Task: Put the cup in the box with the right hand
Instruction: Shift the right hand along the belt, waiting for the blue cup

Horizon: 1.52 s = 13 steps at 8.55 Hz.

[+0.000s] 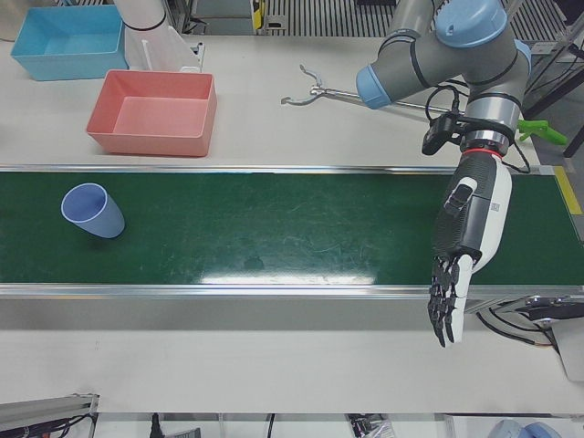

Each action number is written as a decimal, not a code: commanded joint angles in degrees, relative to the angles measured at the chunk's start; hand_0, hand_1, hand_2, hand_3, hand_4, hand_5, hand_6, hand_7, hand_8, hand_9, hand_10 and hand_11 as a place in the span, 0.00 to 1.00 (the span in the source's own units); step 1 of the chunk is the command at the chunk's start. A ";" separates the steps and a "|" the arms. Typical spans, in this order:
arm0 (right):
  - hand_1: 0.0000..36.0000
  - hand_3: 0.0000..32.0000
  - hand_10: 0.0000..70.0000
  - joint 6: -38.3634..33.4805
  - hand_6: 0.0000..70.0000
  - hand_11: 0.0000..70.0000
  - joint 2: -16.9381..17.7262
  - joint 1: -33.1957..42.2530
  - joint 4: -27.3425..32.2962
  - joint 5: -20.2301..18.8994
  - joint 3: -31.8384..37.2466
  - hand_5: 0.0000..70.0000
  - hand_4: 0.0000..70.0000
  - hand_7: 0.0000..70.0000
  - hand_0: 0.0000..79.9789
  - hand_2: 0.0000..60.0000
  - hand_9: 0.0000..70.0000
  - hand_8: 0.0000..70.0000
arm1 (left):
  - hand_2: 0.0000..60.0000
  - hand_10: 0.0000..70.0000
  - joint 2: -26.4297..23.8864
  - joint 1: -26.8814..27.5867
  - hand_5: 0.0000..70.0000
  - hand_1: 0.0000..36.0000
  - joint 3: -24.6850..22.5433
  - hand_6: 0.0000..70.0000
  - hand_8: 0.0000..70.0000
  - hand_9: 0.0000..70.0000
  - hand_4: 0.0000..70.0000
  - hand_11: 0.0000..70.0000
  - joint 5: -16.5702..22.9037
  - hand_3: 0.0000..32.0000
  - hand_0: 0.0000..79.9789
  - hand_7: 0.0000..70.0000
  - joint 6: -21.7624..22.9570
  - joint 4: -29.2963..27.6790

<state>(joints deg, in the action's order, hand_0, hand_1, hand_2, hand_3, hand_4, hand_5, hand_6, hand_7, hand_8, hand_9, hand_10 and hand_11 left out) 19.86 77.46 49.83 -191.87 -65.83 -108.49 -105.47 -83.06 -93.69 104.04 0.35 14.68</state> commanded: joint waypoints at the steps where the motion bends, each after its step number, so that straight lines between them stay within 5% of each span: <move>1: 0.60 0.00 0.00 0.00 0.00 0.00 -0.02 -0.08 0.00 0.00 0.03 0.07 0.00 0.00 0.61 0.21 0.00 0.00 | 0.00 0.00 0.00 0.00 0.00 0.00 0.00 0.00 0.00 0.00 0.00 0.00 0.02 0.00 0.00 0.00 0.00 0.00; 13: 0.61 0.00 0.00 0.00 0.00 0.00 -0.02 -0.17 0.00 -0.09 0.03 0.07 0.00 0.00 0.61 0.24 0.00 0.00 | 0.00 0.00 0.00 0.00 0.00 0.00 0.00 0.00 0.00 0.00 0.00 0.00 0.02 0.00 0.00 0.00 0.00 0.00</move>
<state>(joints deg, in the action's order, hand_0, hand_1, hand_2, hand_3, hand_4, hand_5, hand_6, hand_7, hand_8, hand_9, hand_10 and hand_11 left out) 19.86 77.43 49.66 -191.87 -65.83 -108.46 -105.47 -83.04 -93.69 104.06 0.35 14.68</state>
